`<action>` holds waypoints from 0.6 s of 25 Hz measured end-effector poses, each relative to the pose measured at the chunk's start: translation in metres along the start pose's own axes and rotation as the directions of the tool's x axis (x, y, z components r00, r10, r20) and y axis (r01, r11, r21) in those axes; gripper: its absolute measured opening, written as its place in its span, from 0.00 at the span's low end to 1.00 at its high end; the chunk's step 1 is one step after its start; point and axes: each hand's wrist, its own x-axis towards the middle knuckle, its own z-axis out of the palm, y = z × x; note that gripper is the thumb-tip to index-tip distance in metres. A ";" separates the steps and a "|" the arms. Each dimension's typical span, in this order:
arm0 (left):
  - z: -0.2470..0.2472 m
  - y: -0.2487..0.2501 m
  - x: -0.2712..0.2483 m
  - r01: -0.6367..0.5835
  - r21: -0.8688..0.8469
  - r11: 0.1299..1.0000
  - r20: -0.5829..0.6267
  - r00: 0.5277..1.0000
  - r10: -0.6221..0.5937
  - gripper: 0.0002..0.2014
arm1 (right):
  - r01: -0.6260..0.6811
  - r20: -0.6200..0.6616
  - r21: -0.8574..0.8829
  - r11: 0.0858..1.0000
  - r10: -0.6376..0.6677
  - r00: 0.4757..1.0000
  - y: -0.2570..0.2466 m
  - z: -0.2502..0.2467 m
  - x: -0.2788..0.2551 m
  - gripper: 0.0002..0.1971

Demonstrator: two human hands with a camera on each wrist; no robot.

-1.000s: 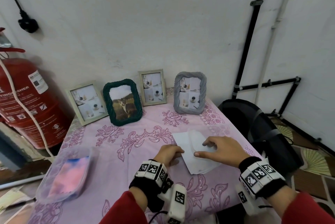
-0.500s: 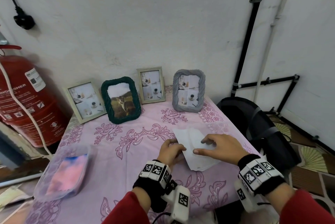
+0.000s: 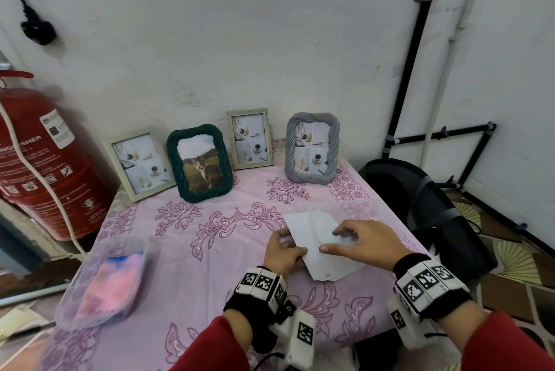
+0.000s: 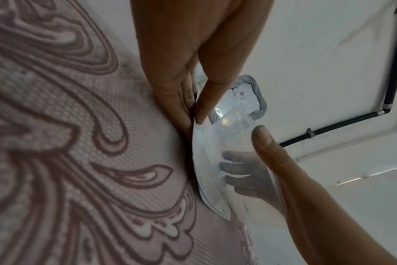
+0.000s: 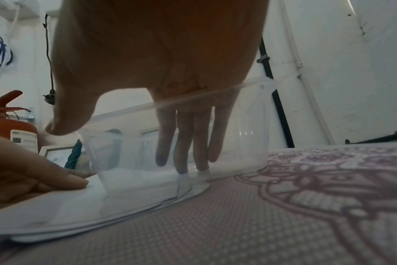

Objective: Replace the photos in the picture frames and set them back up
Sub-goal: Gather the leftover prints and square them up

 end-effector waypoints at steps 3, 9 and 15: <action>-0.007 0.000 0.001 -0.029 0.049 0.998 -0.045 0.999 0.031 0.21 | 0.000 0.004 0.027 1.000 0.000 1.000 0.001 -0.001 -0.001 0.41; -0.039 0.009 -0.003 -0.075 0.094 0.993 -0.100 0.991 0.084 0.24 | 0.009 0.008 -0.003 1.000 -0.009 1.000 0.001 -0.002 0.000 0.41; -0.077 0.024 -0.006 -0.139 0.100 0.985 -0.130 0.980 0.151 0.25 | 0.019 0.112 -0.085 0.996 -0.010 0.994 -0.005 -0.006 0.000 0.44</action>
